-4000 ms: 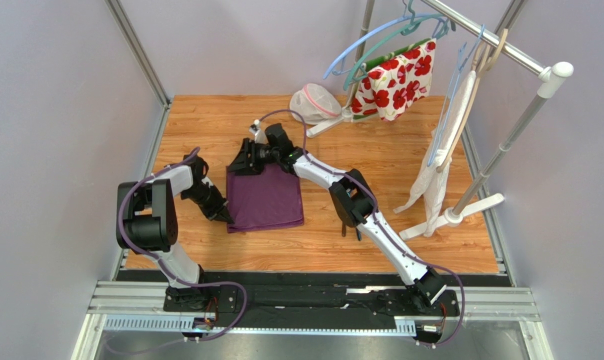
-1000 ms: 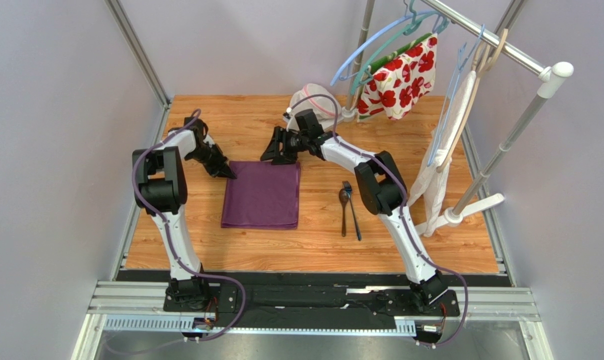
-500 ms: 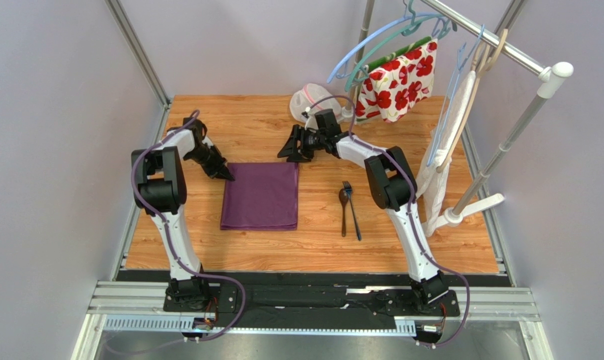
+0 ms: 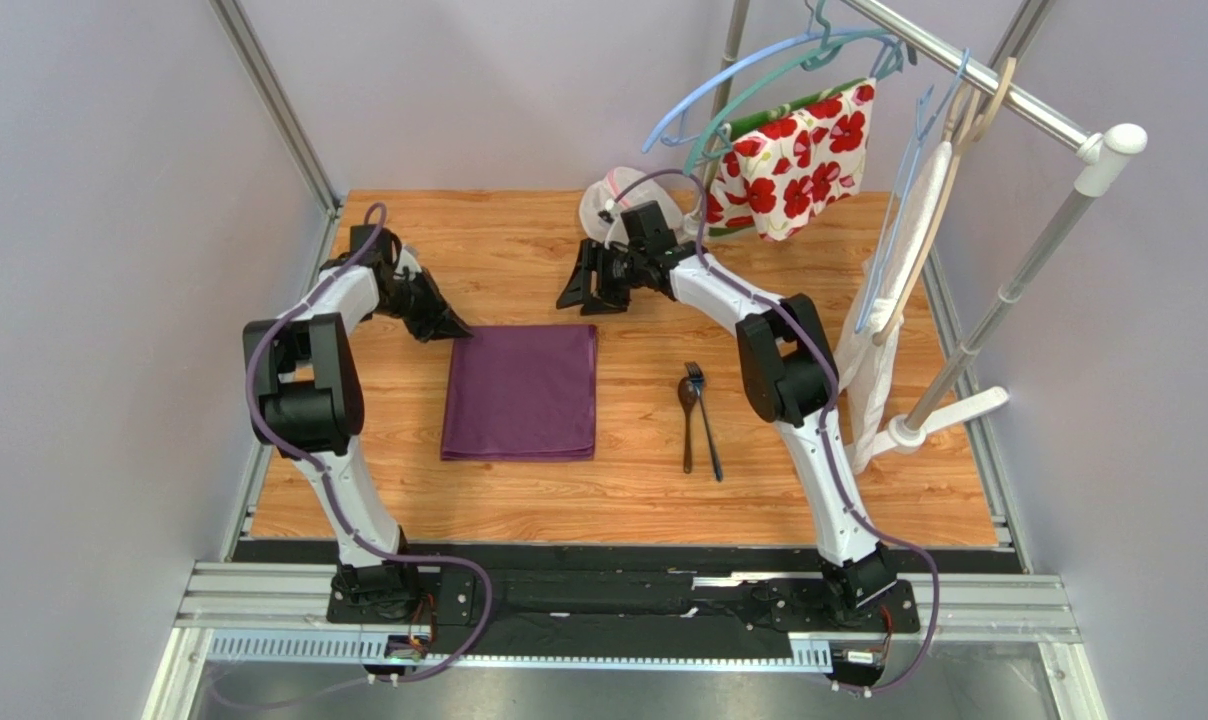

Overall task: Fold the napkin into a case and place the utensils inside
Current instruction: Smooth out the square-folded napkin at the center of the board.

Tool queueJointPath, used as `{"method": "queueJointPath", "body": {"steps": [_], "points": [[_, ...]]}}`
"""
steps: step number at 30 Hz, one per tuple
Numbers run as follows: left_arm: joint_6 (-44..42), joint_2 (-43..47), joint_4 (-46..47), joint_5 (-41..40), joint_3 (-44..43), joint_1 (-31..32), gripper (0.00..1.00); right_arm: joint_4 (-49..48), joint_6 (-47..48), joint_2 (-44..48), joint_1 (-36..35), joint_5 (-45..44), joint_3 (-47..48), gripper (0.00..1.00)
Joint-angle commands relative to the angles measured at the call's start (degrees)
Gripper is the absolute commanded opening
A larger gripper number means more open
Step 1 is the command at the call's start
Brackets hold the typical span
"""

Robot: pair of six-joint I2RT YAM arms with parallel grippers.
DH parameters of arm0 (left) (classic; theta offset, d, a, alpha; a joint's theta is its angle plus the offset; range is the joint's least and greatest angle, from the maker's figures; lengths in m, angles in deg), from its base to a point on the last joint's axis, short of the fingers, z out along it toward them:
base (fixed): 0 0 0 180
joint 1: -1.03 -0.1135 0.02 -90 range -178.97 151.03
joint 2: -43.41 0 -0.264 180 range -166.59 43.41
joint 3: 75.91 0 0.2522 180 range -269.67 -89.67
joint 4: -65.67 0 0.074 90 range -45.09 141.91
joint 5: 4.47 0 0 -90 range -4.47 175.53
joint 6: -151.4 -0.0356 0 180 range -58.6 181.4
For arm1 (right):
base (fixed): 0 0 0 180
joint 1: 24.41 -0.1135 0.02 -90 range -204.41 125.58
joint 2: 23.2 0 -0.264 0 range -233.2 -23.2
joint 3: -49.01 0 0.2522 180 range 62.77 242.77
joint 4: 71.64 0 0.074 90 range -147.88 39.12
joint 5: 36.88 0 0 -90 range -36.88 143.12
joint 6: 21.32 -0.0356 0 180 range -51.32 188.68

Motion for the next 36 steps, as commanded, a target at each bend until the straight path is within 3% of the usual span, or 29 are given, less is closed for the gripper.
{"method": "queueJointPath", "body": {"steps": [1,10,22,31,36], "points": [[4.54,3.25,11.37,4.96,0.87,0.78,0.00,-0.40,-0.59,5.92,-2.62,0.14,1.80,0.60],[10.09,-3.87,15.00,4.62,-2.73,3.07,0.00,-7.17,-3.85,4.34,-4.73,5.07,-1.90,0.60],[8.16,-12.57,-0.64,-6.64,-10.64,-0.26,0.00,-7.62,-1.48,1.09,1.16,7.27,-5.76,0.61],[4.47,-11.62,-0.48,-6.03,-10.56,-0.79,0.00,-3.22,4.41,4.69,3.62,3.58,-8.75,0.61],[2.45,-6.70,0.32,-4.98,-10.03,0.00,0.00,1.08,4.06,6.27,1.87,1.47,-3.76,0.61]]}}
